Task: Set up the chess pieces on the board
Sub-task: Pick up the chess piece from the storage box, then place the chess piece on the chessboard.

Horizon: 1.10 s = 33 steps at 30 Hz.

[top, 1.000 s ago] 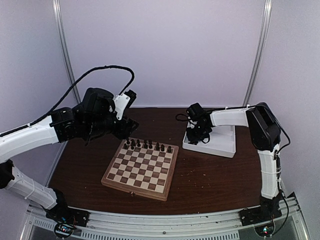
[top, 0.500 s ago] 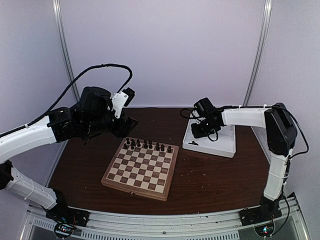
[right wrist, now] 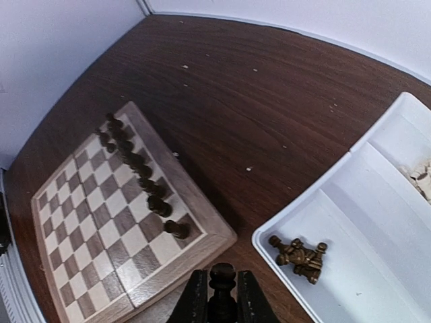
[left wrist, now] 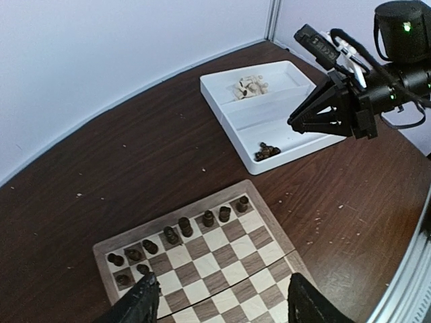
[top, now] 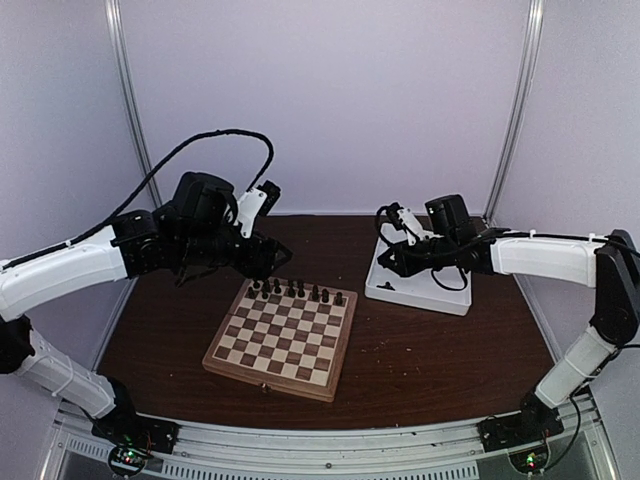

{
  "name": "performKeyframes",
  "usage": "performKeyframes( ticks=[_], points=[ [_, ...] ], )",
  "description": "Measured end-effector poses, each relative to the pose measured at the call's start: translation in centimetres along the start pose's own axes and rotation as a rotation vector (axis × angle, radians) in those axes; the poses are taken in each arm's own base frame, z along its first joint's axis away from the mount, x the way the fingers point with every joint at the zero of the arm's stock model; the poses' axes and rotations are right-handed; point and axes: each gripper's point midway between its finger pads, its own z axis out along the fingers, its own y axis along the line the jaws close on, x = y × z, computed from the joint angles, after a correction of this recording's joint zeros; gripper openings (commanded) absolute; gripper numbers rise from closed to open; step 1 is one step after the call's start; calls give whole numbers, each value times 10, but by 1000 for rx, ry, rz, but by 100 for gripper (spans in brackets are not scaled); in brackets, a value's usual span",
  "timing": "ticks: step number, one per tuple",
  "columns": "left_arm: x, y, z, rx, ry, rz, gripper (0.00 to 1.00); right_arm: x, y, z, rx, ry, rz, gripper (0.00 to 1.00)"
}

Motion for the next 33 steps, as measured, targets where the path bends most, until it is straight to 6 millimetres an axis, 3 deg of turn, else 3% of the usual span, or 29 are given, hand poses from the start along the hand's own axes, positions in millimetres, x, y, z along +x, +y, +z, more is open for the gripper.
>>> performKeyframes(
  ticks=[8, 20, 28, 33],
  points=[
    [-1, -2, 8, 154, 27, -199, 71, -16, 66, -29, -265, -153, -36, 13],
    [2, -30, 23, 414, 93, -449, 73, 0, 165, -42, -505, -201, -150, 12],
    [9, -46, 45, 569, 154, -710, 77, -9, 189, -49, -555, -276, -174, 10],
    [12, -52, 53, 646, 158, -863, 66, -18, 190, -53, -555, -329, -165, 10]
  ],
)
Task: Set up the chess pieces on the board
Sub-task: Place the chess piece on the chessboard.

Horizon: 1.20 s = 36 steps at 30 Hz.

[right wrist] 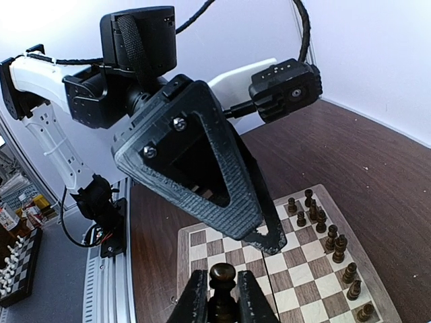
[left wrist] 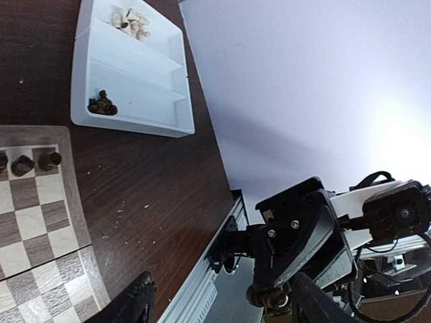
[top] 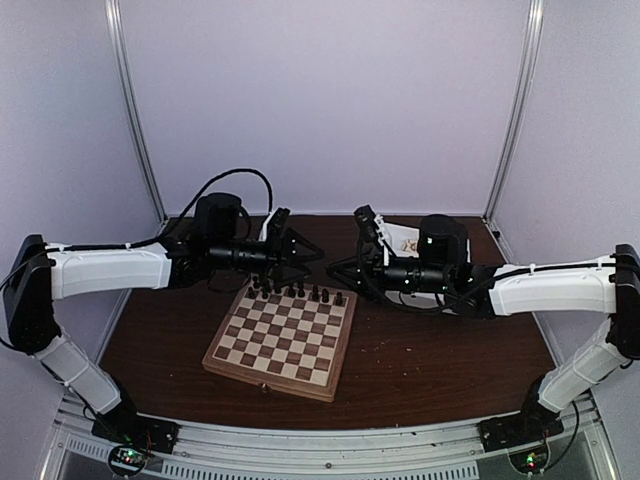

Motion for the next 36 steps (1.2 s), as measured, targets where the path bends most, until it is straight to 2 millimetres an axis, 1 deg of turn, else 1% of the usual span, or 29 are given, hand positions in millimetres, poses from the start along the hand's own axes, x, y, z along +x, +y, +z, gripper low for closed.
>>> performKeyframes(
  ticks=[5, 10, 14, 17, 20, 25, 32, 34, 36],
  points=[
    [-7, -13, 10, 111, 4, -87, 56, -3, 0, 0, 7, -11, -19, 10],
    [-7, -17, 16, 177, 29, -147, 49, -3, -2, 3, 19, 19, -54, 10],
    [-4, -18, 17, 190, 47, -166, 47, -4, -5, 4, 46, 48, -91, 10],
    [-1, -18, 16, 193, 59, -168, 46, 1, -11, 3, 75, 83, -115, 10],
    [1, -18, 17, 192, 75, -171, 46, 6, -13, 3, 85, 110, -122, 10],
    [5, -13, 20, 186, 97, -181, 42, 13, -18, 4, 102, 143, -129, 10],
    [10, -5, 23, 170, 121, -201, 34, 23, -24, 11, 108, 177, -127, 10],
    [10, -3, 24, 167, 122, -204, 30, 24, -25, 12, 108, 181, -126, 10],
    [11, -1, 25, 164, 124, -210, 29, 24, -25, 13, 108, 181, -127, 10]
  ],
)
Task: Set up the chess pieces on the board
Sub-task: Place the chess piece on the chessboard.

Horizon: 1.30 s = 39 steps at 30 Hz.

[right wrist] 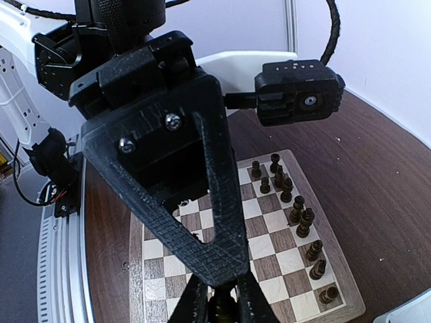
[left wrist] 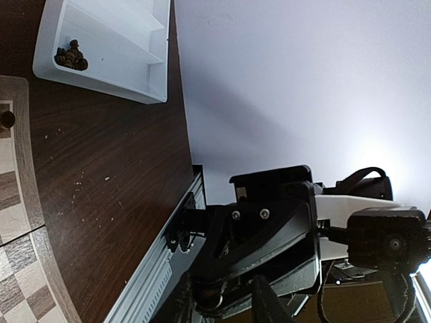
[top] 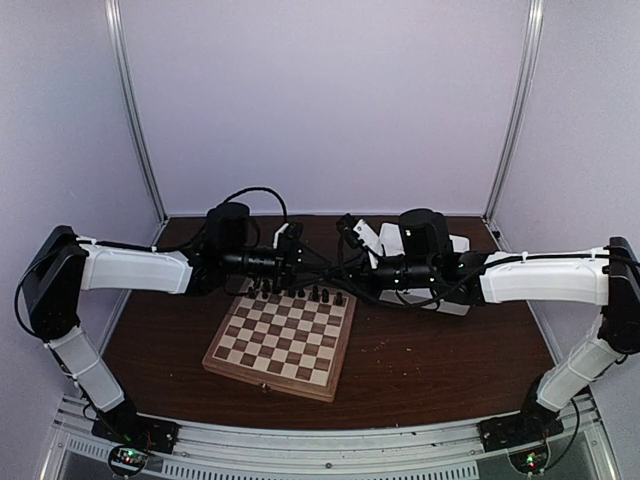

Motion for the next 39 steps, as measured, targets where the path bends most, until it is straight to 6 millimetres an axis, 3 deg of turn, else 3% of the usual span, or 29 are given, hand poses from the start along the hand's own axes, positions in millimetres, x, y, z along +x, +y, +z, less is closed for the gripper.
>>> performKeyframes(
  ticks=[3, 15, 22, 34, 37, 39],
  points=[
    [0, 2, 0, -2, 2, -4, 29, 1, 0, 1, 1, 3, 0, 10],
    [0, 26, 4, -14, 14, -75, 11, 17, -5, 8, 8, 54, 16, 13],
    [-2, 24, 4, -2, 9, -74, 3, 15, -6, 8, 13, 51, 9, 17],
    [-3, 24, 4, 14, -2, -65, 0, 14, -5, 8, 11, 43, -8, 34],
    [-2, 26, 4, 8, 0, -52, 0, 16, -6, 8, 15, 38, -7, 48],
    [-1, 26, 4, 4, 4, -42, 0, 18, -7, 8, 24, 38, -1, 50]
  ],
)
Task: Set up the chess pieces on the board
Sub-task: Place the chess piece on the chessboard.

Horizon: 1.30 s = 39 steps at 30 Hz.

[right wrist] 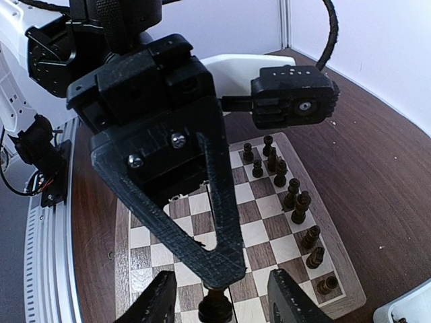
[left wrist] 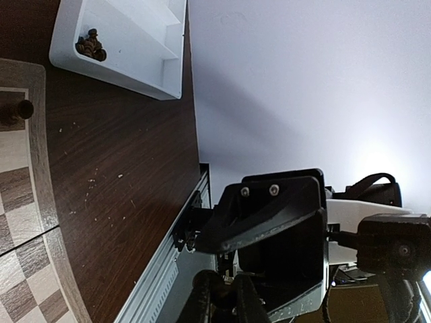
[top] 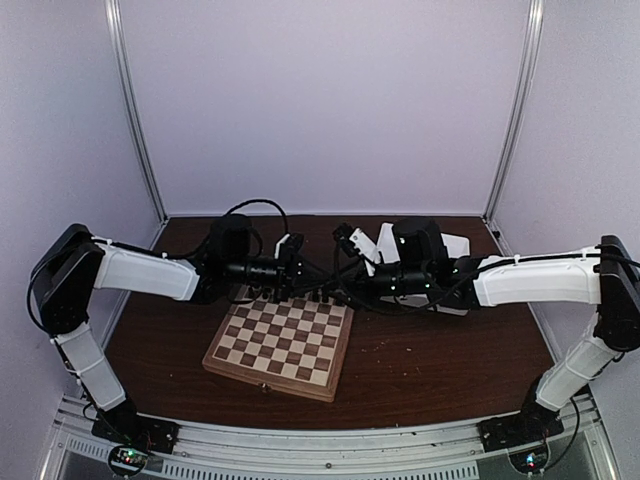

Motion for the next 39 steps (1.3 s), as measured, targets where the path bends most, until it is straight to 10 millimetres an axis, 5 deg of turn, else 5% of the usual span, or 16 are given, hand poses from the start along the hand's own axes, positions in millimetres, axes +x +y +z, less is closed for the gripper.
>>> performKeyframes(
  ticks=[11, 23, 30, 35, 39],
  points=[
    [13, 37, -20, -254, 0, 109, 0, 5, -11, -12, 73, -30, 34, 62],
    [12, 112, -69, -657, -63, 322, 0, 30, -35, -26, 194, -26, 111, 62],
    [21, 155, -92, -806, -65, 387, 0, 29, -51, -41, 263, -62, 145, 62],
    [14, 157, -96, -842, -91, 452, 0, 27, -53, -43, 273, -72, 157, 62],
    [11, 158, -97, -847, -105, 482, 15, 26, -54, -43, 273, -76, 159, 62]
  ],
)
